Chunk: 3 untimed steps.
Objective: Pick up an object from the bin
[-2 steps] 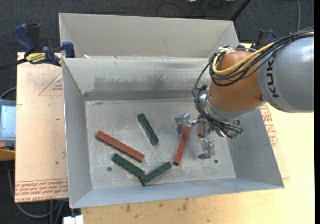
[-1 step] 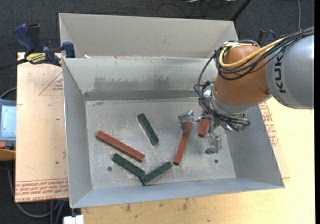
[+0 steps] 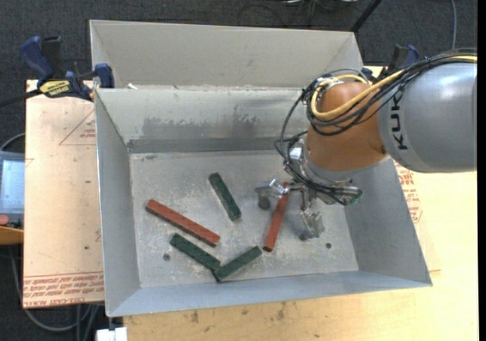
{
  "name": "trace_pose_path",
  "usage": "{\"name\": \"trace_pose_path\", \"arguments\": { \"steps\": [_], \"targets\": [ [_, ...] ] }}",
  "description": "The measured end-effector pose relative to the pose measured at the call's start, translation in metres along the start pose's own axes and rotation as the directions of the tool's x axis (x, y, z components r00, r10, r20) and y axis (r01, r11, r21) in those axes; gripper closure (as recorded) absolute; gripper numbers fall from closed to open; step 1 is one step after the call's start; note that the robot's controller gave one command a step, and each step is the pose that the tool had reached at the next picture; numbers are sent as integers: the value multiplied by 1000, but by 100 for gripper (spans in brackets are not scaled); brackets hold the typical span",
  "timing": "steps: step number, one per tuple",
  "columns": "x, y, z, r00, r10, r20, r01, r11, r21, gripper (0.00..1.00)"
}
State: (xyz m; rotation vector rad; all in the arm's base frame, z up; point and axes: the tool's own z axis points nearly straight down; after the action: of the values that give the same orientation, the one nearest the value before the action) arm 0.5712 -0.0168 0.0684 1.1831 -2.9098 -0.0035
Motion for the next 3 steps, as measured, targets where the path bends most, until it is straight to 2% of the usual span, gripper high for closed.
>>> {"name": "trace_pose_path", "arguments": {
  "steps": [1, 2, 3],
  "targets": [
    [-1, 0, 0, 1000, 2, 2, -2, 1000, 2, 0],
    [-1, -1, -1, 1000, 4, 4, -4, 1000, 3, 100],
    [-4, -2, -83, 1000, 7, 8, -7, 1000, 9, 100]
  ]
}}
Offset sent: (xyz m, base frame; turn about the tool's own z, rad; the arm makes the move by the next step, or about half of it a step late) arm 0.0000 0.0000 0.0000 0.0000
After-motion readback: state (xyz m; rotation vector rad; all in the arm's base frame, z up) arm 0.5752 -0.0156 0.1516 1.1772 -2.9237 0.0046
